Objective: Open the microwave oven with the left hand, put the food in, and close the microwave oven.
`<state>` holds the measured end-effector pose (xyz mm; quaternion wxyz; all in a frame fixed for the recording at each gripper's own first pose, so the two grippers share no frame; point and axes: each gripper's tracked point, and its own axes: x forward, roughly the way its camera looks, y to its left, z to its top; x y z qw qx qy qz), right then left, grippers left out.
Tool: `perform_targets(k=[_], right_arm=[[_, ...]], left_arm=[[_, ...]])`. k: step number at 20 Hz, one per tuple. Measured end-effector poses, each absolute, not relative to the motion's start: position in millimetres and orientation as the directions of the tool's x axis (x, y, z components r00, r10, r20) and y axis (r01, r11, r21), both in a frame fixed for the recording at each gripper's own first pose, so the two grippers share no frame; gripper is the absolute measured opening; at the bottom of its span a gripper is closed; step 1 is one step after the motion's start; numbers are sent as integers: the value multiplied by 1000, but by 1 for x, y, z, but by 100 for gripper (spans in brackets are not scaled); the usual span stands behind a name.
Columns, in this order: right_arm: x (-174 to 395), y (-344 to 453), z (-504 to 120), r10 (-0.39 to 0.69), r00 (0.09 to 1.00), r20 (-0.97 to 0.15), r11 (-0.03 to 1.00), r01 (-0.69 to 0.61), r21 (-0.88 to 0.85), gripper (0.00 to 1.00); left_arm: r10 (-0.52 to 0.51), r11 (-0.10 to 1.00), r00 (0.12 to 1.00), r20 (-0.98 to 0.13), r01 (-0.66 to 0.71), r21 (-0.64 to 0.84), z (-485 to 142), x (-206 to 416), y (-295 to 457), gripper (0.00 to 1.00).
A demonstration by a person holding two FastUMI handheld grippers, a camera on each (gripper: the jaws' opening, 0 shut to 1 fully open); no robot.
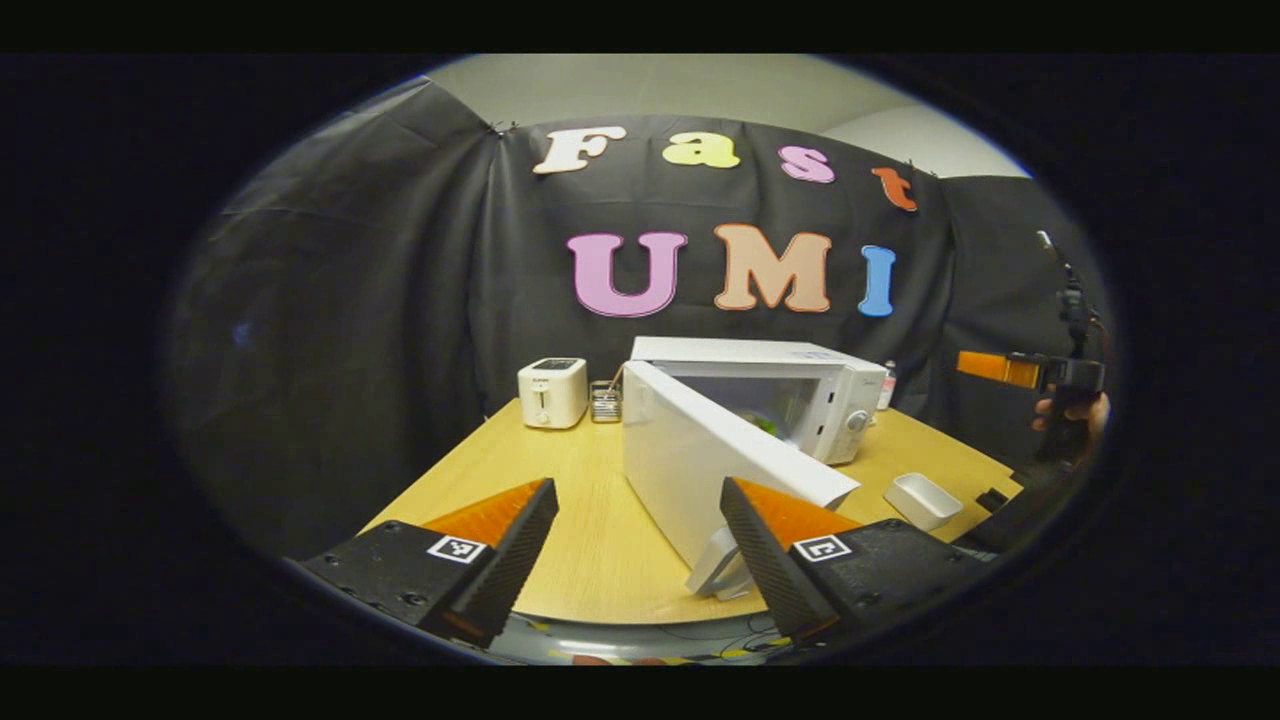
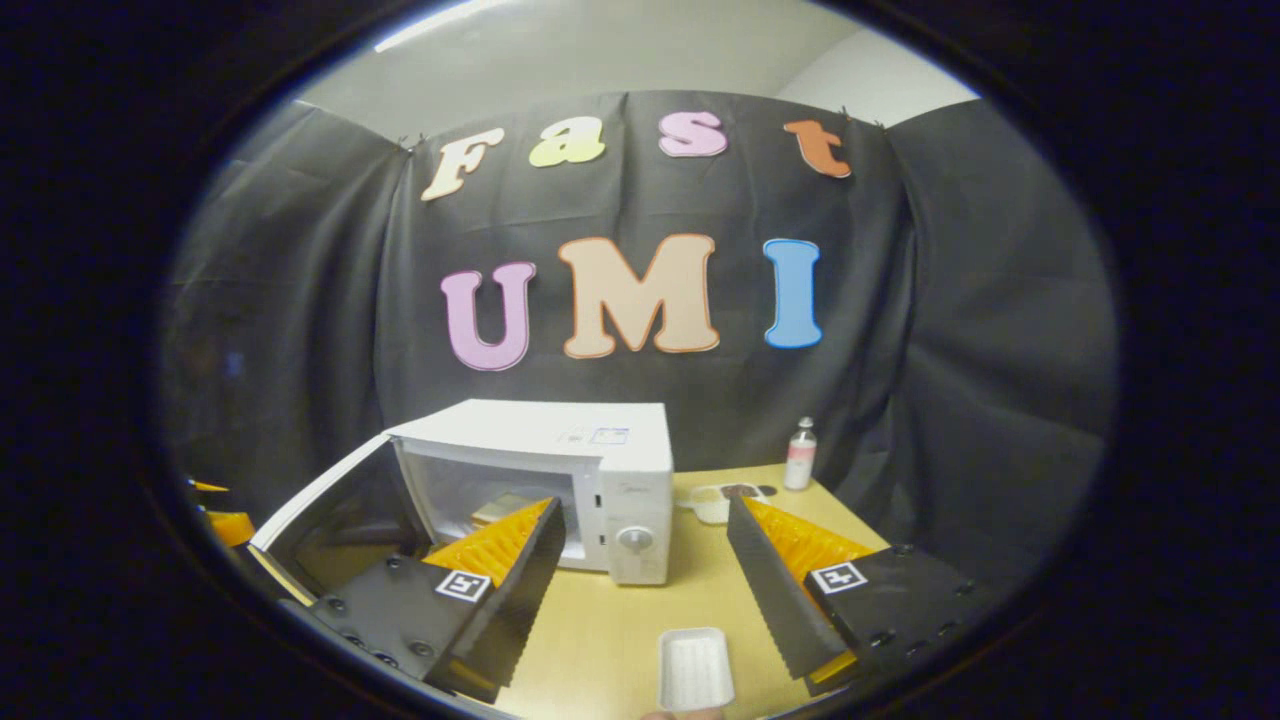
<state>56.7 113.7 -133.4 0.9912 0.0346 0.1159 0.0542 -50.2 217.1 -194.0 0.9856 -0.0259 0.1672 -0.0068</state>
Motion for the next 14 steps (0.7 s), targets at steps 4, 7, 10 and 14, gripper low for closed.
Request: perform_targets(k=[4, 7, 10, 14], right_arm=[[53, 83, -118, 79, 974, -211, 996, -67, 62, 92], [52, 69, -101, 60, 981, -187, 997, -50, 57, 92], [50, 61, -92, 57, 983, -174, 998, -51, 41, 92], [51, 54, -84, 57, 986, -159, 997, -48, 59, 92]], left_arm=[[-6, 999, 931, -364, -9, -39, -212, -40, 212, 52], [20, 1000, 932, -363, -13, 23, -213, -29, 210, 10], [-13, 1000, 936, -352, 17, 7, -216, -17, 193, 0], [-39, 999, 937, -347, 48, 18, -217, -6, 173, 0]])
